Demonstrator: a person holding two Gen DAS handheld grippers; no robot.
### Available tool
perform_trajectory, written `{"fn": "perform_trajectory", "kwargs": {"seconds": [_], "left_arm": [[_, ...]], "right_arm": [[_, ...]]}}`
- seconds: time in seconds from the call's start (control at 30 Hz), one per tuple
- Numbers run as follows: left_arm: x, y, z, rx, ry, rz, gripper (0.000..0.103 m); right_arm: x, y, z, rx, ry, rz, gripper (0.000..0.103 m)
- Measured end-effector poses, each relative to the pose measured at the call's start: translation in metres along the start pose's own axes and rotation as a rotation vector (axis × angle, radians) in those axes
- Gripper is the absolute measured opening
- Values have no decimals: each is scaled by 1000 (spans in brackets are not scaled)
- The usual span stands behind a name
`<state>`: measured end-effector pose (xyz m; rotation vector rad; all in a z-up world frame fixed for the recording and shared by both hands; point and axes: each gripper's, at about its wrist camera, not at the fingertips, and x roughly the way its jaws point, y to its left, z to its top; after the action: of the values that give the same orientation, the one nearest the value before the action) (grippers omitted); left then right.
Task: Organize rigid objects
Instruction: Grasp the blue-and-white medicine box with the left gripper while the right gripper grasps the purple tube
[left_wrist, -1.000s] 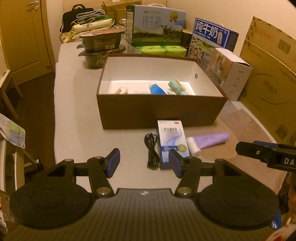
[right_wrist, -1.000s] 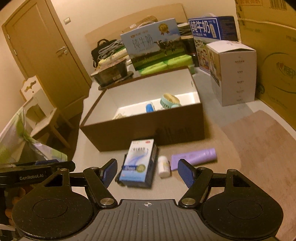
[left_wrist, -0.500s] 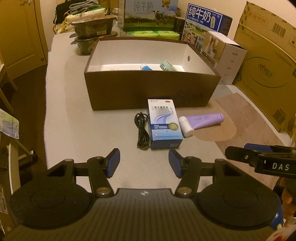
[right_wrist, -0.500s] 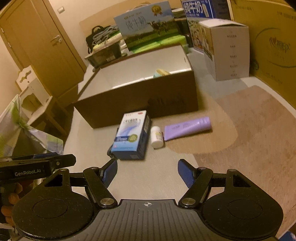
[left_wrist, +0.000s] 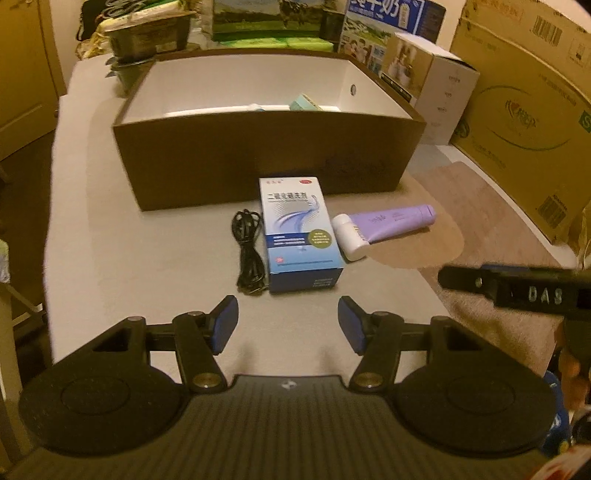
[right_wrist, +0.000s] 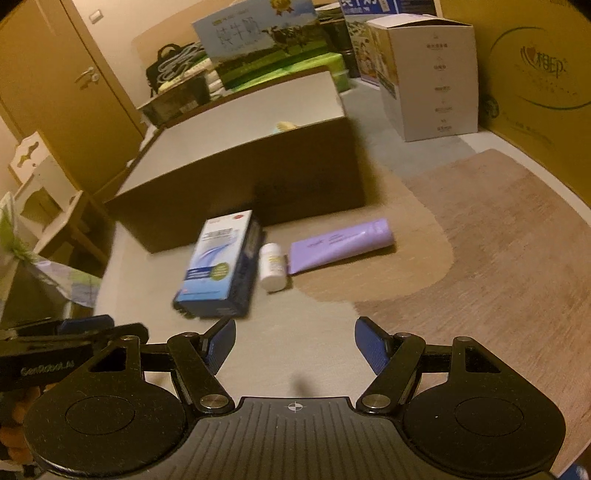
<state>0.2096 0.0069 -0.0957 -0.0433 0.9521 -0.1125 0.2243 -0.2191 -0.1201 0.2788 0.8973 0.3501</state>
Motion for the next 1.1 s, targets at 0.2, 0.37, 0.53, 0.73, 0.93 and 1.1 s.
{"fn": "perform_trajectory", "kwargs": {"seconds": [0.2, 0.37, 0.53, 0.73, 0.93, 1.1], "left_arm": [[27, -9, 10, 32, -4, -9, 64], [47, -17, 20, 50, -7, 3, 64], [64, -19, 31, 60, -15, 30, 67], [80, -21, 36, 66, -3, 44, 67], [84, -19, 33, 72, -8, 39, 65], [82, -18, 31, 81, -9, 39, 65]], "right_arm": [[21, -17, 25, -51, -49, -56, 68], [43, -32, 45, -54, -77, -76, 54], [67, -48, 59, -27, -92, -80, 46], [89, -60, 64, -11, -75, -44, 41], [82, -61, 50, -19, -34, 9, 33], [71, -46, 23, -38, 33, 78, 32]]}}
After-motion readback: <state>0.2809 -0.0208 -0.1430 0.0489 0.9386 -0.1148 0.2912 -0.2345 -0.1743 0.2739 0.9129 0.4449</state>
